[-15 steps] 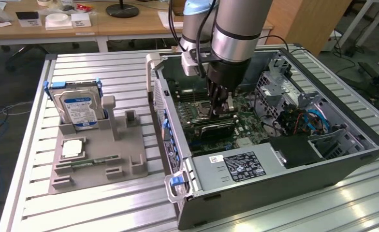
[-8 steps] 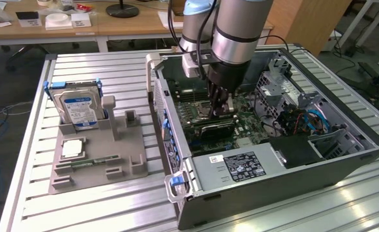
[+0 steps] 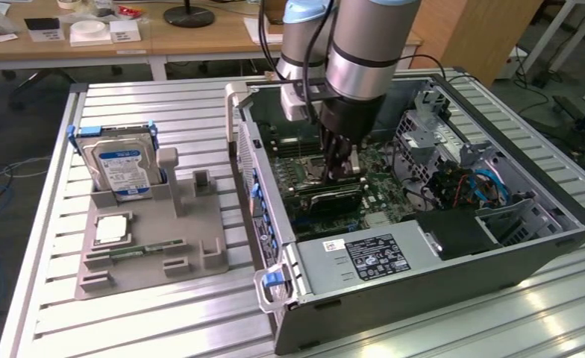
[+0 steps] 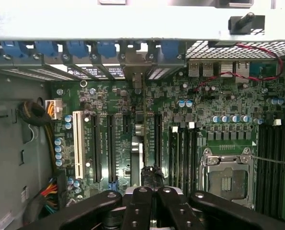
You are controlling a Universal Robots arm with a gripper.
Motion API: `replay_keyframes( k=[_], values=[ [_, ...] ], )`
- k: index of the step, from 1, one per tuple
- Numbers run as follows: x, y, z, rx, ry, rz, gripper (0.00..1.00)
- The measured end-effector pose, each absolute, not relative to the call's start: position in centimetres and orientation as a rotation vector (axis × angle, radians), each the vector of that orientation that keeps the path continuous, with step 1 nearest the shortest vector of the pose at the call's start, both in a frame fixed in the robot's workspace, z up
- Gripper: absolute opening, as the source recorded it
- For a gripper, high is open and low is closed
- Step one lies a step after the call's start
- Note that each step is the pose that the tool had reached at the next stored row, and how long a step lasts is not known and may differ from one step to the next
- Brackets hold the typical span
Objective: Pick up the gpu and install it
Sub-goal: 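Press down on the gpu until it lock into place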
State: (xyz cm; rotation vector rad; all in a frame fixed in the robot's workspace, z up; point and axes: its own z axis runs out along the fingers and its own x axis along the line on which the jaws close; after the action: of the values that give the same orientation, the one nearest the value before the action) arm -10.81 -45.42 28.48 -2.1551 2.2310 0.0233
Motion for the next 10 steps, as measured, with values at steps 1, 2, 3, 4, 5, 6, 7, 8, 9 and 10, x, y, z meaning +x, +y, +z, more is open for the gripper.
replay_keyframes(
  k=[1,2,3,4,5,6,7,8,9,10],
  values=[
    [-10.81,-45.37,28.44,-2.155,2.231,0.024,0.11],
    [-10.81,-45.36,28.34,-2.155,2.231,0.024,0.11],
    [-10.81,-45.35,28.17,-2.155,2.230,0.024,0.11],
    [-10.82,-45.34,28.00,-2.155,2.230,0.025,0.11],
    [-10.82,-45.34,27.83,-2.154,2.230,0.025,0.11],
    [-10.82,-45.33,27.69,-2.154,2.230,0.026,0.11],
    [-10.82,-45.33,27.67,-2.154,2.230,0.026,0.11],
    [-10.82,-45.33,27.67,-2.154,2.230,0.026,0.11],
    [-10.82,-45.34,27.67,-2.154,2.230,0.026,0.11],
    [-10.82,-45.33,27.60,-2.154,2.230,0.026,0.11]
  ],
)
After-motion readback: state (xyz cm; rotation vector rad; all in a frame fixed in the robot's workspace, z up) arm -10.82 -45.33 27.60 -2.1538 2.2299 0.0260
